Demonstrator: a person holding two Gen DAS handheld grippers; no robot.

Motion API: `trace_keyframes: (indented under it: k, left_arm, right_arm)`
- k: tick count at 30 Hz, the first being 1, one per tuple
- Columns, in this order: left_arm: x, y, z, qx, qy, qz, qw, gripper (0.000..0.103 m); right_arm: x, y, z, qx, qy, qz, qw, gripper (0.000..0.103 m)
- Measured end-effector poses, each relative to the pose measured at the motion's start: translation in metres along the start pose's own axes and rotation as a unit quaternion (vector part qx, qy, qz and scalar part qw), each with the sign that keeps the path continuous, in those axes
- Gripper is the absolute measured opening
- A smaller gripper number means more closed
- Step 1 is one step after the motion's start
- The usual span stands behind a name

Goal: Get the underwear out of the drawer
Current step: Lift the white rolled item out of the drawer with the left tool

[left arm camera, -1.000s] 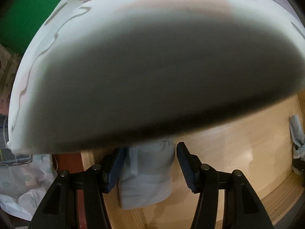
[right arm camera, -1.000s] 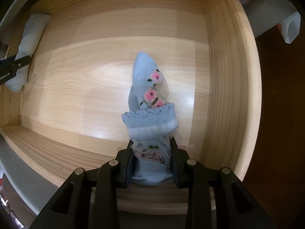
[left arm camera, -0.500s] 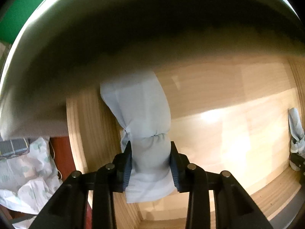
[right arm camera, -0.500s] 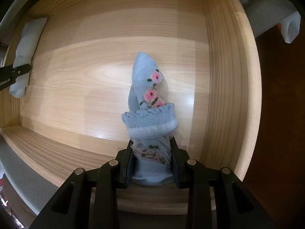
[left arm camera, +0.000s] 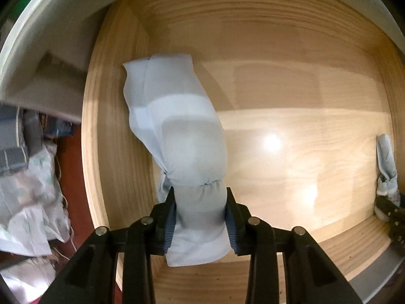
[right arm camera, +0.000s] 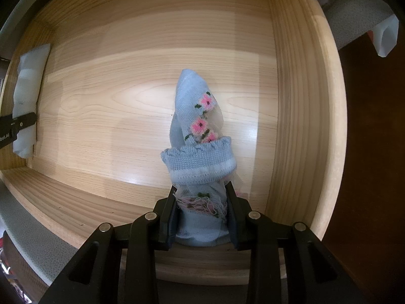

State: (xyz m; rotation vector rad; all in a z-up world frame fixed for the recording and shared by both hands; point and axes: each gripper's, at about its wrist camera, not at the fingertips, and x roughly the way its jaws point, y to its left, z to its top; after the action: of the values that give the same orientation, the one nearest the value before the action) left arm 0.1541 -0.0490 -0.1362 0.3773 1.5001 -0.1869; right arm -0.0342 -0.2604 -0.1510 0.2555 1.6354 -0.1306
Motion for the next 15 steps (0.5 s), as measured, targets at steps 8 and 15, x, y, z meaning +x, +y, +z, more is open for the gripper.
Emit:
trace_keyframes:
  k: [8,15]
  left_arm:
    - [0.008,0.016,-0.016,-0.043,0.014,-0.029,0.9985,0.034]
    - [0.009,0.012,-0.025,-0.057,0.017,-0.029,0.9978,0.036]
  right_arm:
    - [0.000,0.000,0.001,0.000,0.000,-0.001,1.000,0.030]
    - [0.000,0.001,0.001,0.001,0.000,-0.001,1.000,0.030]
